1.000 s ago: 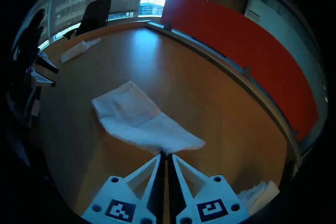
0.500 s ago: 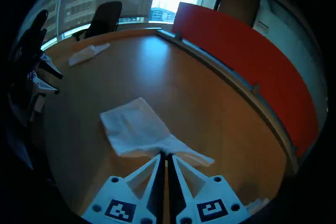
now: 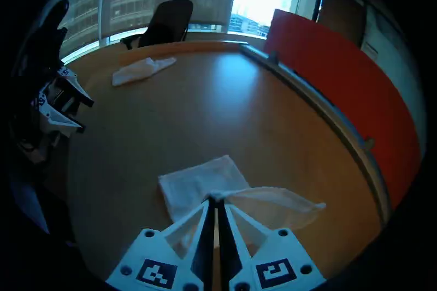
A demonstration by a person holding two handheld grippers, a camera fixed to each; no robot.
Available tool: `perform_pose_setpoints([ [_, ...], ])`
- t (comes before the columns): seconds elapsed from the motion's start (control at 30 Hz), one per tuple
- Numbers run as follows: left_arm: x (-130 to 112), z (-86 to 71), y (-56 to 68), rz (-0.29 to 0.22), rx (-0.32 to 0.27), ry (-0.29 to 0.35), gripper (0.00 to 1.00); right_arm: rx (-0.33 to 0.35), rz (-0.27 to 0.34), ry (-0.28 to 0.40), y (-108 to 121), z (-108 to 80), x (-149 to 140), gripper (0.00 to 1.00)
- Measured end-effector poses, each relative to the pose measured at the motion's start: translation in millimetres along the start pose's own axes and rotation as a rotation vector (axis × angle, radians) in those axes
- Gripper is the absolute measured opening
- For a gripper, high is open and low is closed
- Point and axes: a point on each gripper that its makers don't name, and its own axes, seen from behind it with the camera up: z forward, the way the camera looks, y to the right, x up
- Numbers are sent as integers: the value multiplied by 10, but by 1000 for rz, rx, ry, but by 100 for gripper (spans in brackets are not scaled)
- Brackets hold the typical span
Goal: Fold towel
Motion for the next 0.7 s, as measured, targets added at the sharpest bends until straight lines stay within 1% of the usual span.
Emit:
perform_pose_setpoints([
  [0.17, -3, -37, -49, -17, 10, 6, 96, 45, -7, -17, -168, 213, 6, 3],
  [0.3, -25, -51, -74, -25, 17, 5, 96, 65, -3, -37, -226, 343, -53, 3],
  [0.4, -43, -52, -78, -30, 17, 2, 96, 68, -3, -45, -228, 385, -83, 3],
  [0.53, -50, -45, -72, -32, 16, 0, 96, 66, -3, -47, -213, 382, -87, 5],
  [0.57, -50, -42, -69, -31, 15, -1, 96, 65, -2, -47, -209, 379, -86, 7],
  [0.63, -47, -37, -63, -28, 13, -1, 96, 63, 2, -45, -202, 367, -84, 13],
  [0.67, -46, -34, -60, -27, 13, -1, 96, 61, 4, -43, -198, 361, -82, 20],
  [0.7, -43, -30, -58, -25, 12, -1, 96, 58, 7, -42, -193, 352, -83, 30],
])
